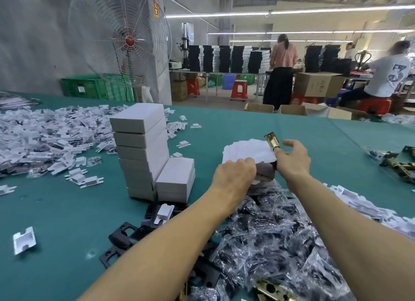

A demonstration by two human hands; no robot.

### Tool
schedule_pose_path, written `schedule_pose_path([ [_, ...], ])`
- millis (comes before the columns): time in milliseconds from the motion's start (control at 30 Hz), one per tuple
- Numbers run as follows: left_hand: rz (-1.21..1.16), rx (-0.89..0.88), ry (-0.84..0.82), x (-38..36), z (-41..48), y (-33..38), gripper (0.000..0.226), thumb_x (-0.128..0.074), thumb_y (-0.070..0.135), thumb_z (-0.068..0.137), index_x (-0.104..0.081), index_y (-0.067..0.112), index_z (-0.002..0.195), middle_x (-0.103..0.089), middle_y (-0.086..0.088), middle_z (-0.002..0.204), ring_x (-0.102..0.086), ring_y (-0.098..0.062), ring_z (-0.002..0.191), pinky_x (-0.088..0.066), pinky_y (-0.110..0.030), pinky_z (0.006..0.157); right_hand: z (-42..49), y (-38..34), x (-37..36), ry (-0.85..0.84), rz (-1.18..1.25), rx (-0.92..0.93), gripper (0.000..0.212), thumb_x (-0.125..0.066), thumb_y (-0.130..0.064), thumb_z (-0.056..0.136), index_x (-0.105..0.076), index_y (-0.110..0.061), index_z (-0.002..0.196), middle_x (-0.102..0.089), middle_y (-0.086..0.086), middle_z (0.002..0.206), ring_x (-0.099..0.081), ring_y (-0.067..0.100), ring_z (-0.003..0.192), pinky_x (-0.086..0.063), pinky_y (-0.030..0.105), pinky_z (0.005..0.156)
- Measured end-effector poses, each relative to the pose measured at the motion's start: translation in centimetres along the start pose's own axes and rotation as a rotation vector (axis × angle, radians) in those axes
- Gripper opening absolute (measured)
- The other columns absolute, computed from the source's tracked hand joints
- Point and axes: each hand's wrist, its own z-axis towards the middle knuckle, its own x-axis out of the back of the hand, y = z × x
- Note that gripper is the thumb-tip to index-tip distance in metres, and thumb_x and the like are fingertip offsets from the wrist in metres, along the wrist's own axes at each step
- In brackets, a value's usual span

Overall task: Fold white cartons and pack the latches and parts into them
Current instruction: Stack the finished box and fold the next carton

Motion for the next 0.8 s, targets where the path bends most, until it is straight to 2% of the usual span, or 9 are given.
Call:
schedule_pose_path([
  [67,-0.063,0.069,0.034,-0.2,-0.1,-0.5,0.034,-0.051,-0.014,0.084,-0.051,0.006,0.111,-0.065,-0.014,0.101,-0.060,-0.036,0.080,-0.036,-0.037,0.059,0.1,-0.4,-0.5,-0.005,0.072,-0.035,0.034,-0.053,-0.019,0.099,-0.050,-0.022,0.132,-0.055,0.018,0.127,-0.064,0.036,0.100,-0.053,0.051,0.092],
  [133,-0.169,0.179,0.103,-0.5,0.0,-1.3,0.029,-0.045,-0.011,0.090,-0.052,0.006,0.111,-0.066,-0.017,0.099,-0.062,-0.039,0.083,-0.036,-0.039,0.061,0.0,-0.7,-1.0,0.006,0.087,-0.043,0.032,-0.053,-0.020,0.099,-0.049,-0.023,0.131,-0.055,0.018,0.126,-0.064,0.037,0.101,-0.054,0.053,0.090],
  [267,-0.378,0.447,0.260,-0.5,-0.2,-3.6,0.029,-0.035,-0.003,0.095,-0.059,0.005,0.110,-0.067,-0.020,0.094,-0.054,-0.035,0.076,-0.035,-0.039,0.063,-0.4,-1.7,-2.7,0.064,0.116,-0.012,0.014,-0.043,-0.021,0.103,-0.052,-0.026,0.111,-0.060,0.019,0.117,-0.059,0.036,0.109,-0.051,0.053,0.093],
  [367,-0.505,0.626,0.258,-0.3,-0.4,-5.2,0.026,-0.033,-0.002,0.095,-0.056,0.001,0.106,-0.057,-0.020,0.091,-0.041,-0.034,0.078,-0.031,-0.040,0.067,-0.2,-2.0,-3.5,0.150,0.113,-0.019,0.032,-0.035,-0.016,0.104,-0.060,-0.021,0.122,-0.065,0.019,0.116,-0.056,0.036,0.116,-0.049,0.050,0.096],
  [433,-0.567,0.685,0.249,-0.2,-0.4,-5.6,0.020,-0.032,-0.001,0.096,-0.052,0.005,0.097,-0.048,-0.016,0.086,-0.040,-0.035,0.079,-0.030,-0.041,0.067,-0.2,-1.5,-3.7,0.172,0.024,0.013,0.037,-0.034,-0.013,0.104,-0.061,-0.019,0.129,-0.064,0.018,0.122,-0.052,0.036,0.113,-0.045,0.040,0.091],
  [467,-0.585,0.688,0.247,-0.1,-0.4,-5.6,0.018,-0.033,-0.001,0.096,-0.048,0.007,0.092,-0.046,-0.015,0.085,-0.040,-0.035,0.079,-0.030,-0.040,0.067,-0.4,-1.2,-3.8,0.164,-0.037,0.042,0.038,-0.035,-0.012,0.103,-0.061,-0.020,0.129,-0.062,0.019,0.123,-0.049,0.034,0.104,-0.039,0.035,0.084],
  [567,-0.616,0.688,0.247,0.2,-0.5,-5.6,0.018,-0.033,-0.001,0.097,-0.042,0.010,0.086,-0.043,-0.009,0.078,-0.040,-0.033,0.077,-0.029,-0.039,0.066,-1.5,-0.4,-4.1,0.096,-0.245,0.139,0.038,-0.038,-0.008,0.100,-0.066,-0.021,0.121,-0.061,0.021,0.118,-0.040,0.029,0.085,-0.033,0.035,0.073],
  [733,-0.696,0.759,0.330,0.4,-0.6,-6.4,0.027,-0.031,0.003,0.101,-0.040,0.009,0.076,-0.043,-0.007,0.071,-0.039,-0.025,0.067,-0.022,-0.034,0.049,-1.9,0.0,-4.4,0.077,-0.563,0.394,0.035,-0.046,-0.008,0.098,-0.067,-0.025,0.119,-0.067,0.015,0.107,-0.053,0.035,0.085,-0.039,0.036,0.067],
  [800,-0.744,0.776,0.381,0.4,-0.6,-6.5,0.032,-0.032,0.007,0.102,-0.038,0.012,0.071,-0.049,-0.010,0.071,-0.048,-0.030,0.070,-0.027,-0.034,0.048,-2.2,0.3,-4.4,0.061,-0.650,0.432,0.034,-0.046,-0.009,0.098,-0.067,-0.025,0.119,-0.066,0.012,0.106,-0.056,0.036,0.090,-0.039,0.036,0.067],
])
